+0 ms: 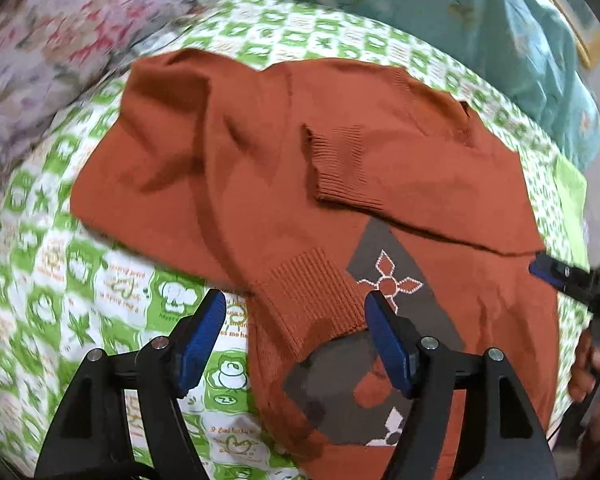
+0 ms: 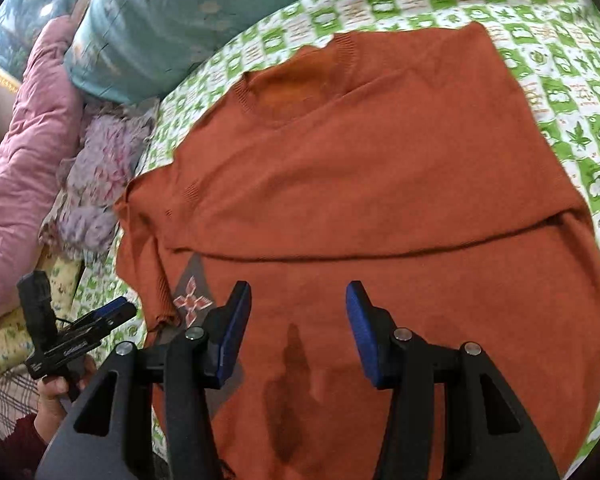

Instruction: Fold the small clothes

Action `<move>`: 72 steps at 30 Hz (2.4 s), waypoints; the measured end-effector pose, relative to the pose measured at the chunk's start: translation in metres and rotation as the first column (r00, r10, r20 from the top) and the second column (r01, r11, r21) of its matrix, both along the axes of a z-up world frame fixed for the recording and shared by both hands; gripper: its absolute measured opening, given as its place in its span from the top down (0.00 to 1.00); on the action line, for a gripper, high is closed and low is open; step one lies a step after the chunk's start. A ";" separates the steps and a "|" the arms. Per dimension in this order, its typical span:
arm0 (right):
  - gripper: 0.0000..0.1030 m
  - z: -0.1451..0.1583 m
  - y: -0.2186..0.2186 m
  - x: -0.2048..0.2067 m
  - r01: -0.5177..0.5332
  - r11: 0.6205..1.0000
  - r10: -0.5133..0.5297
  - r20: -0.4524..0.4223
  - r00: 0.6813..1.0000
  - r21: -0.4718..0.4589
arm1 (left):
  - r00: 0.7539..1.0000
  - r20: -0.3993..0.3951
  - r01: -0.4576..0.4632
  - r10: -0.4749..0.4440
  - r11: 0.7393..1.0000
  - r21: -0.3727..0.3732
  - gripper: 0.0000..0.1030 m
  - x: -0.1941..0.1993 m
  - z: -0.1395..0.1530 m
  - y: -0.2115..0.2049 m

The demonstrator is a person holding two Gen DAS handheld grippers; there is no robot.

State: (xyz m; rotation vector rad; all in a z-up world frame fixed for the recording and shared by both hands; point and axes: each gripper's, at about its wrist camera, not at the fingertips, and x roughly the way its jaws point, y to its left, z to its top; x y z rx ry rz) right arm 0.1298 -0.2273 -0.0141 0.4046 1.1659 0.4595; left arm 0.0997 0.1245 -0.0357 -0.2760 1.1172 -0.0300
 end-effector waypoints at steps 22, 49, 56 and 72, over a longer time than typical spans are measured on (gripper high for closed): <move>0.51 0.008 -0.044 -0.003 0.097 0.995 -0.097 0.030 0.995 0.005 | 0.954 0.269 0.152 -0.131 0.987 -0.060 0.98 0.066 0.078 -0.071; 0.50 -0.009 -0.107 0.038 0.172 0.984 -0.171 0.021 0.985 -0.041 | 0.928 0.099 0.373 -0.360 0.910 -0.180 0.59 0.153 -0.009 -0.223; 0.40 -0.015 -0.070 0.063 0.037 0.992 -0.027 0.081 0.996 -0.124 | 0.965 0.089 0.253 -0.246 0.965 -0.069 0.56 0.089 0.007 -0.133; 0.95 -0.023 -0.050 0.104 -0.018 0.998 0.020 0.053 0.998 -0.052 | 0.991 0.023 -0.136 0.134 0.979 0.155 0.56 0.057 -0.035 0.014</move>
